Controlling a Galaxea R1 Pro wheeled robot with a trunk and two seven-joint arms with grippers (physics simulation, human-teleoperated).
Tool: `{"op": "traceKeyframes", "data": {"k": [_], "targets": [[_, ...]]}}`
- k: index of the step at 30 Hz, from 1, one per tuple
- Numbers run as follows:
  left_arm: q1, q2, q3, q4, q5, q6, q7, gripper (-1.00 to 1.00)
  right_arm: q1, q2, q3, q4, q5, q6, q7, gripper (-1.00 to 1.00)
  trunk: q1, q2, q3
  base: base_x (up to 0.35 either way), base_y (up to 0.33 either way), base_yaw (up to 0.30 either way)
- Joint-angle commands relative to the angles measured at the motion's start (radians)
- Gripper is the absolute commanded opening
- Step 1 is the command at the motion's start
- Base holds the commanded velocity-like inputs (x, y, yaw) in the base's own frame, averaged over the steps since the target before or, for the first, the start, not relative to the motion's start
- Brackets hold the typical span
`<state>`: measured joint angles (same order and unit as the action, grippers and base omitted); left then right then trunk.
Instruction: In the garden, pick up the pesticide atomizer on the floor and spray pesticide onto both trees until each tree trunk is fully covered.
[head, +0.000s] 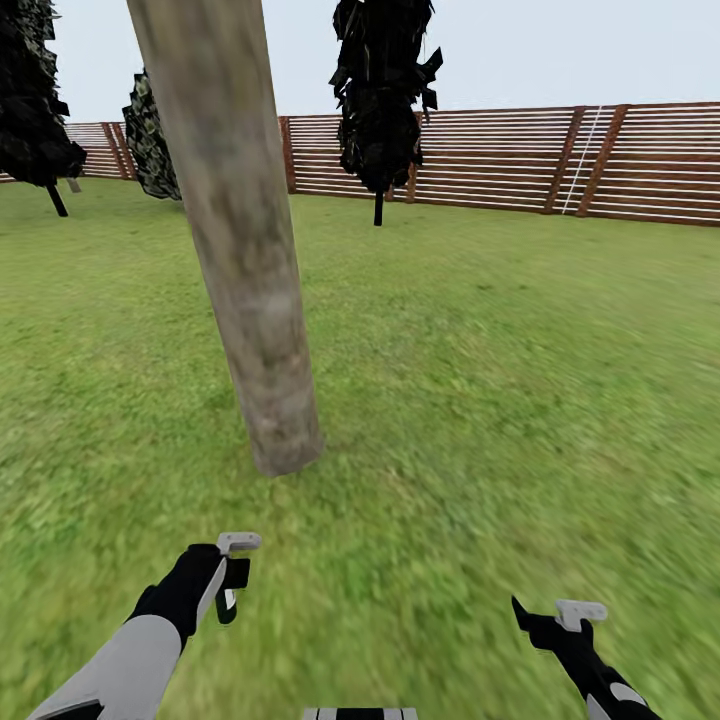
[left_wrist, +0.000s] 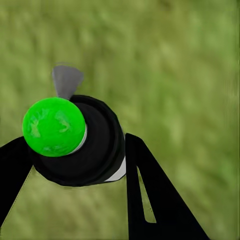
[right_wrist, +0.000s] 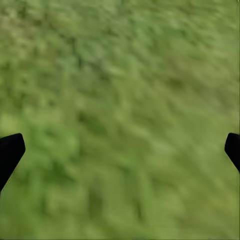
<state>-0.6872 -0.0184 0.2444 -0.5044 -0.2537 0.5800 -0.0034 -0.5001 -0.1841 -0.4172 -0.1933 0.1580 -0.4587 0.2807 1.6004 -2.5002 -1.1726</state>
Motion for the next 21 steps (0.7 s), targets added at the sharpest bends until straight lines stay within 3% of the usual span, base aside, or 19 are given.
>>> {"op": "traceKeyframes", "data": {"k": [1,7,8,12,13,15,17,21], "targets": [[0.0,0.0,0.0,0.0,0.0,0.0,0.0,-1.0,0.0,0.0,0.0,0.0,0.0,0.0,0.0,1.0,0.0,0.0,0.0,0.297,0.0,0.0],[0.0,-0.002,0.0,0.0,0.001,0.0,0.0,-1.0,0.0,0.0,0.0,0.0,0.0,0.0,0.0,1.0,0.0,0.0,0.0,0.325,0.0,0.0],[0.001,-0.018,-0.003,0.01,0.013,-0.004,-0.001,-1.0,0.0,0.0,0.0,0.0,0.0,0.0,0.0,1.0,0.0,0.0,0.0,0.121,0.0,0.101],[0.001,-0.025,-0.004,0.008,0.021,-0.006,-0.001,-1.0,0.0,0.0,0.0,0.0,0.0,0.0,0.0,1.0,0.0,0.0,-0.001,0.04,0.0,0.033],[0.002,0.045,-0.004,-0.003,0.022,-0.01,-0.004,-1.0,0.0,0.0,0.001,0.002,0.002,0.0,0.0,1.0,0.0,0.0,-0.001,0.0,0.0,0.009],[0.002,0.055,-0.006,-0.003,0.023,-0.011,-0.012,-1.0,0.0,0.001,0.001,0.002,0.002,0.0,0.0,1.0,0.0,0.0,-0.001,0.0,0.0,0.003],[0.0,0.049,-0.012,-0.004,0.023,-0.011,-0.014,-1.0,0.0,0.001,0.001,0.002,0.002,0.0,0.0,1.0,0.0,0.0,-0.001,0.0,0.0,0.001],[-0.009,-0.012,-0.015,-0.053,0.021,-0.01,-0.014,-1.0,0.0,0.002,0.002,0.002,0.002,0.0,0.0,1.0,0.0,0.0,-0.001,0.0,0.0,0.0]]}}
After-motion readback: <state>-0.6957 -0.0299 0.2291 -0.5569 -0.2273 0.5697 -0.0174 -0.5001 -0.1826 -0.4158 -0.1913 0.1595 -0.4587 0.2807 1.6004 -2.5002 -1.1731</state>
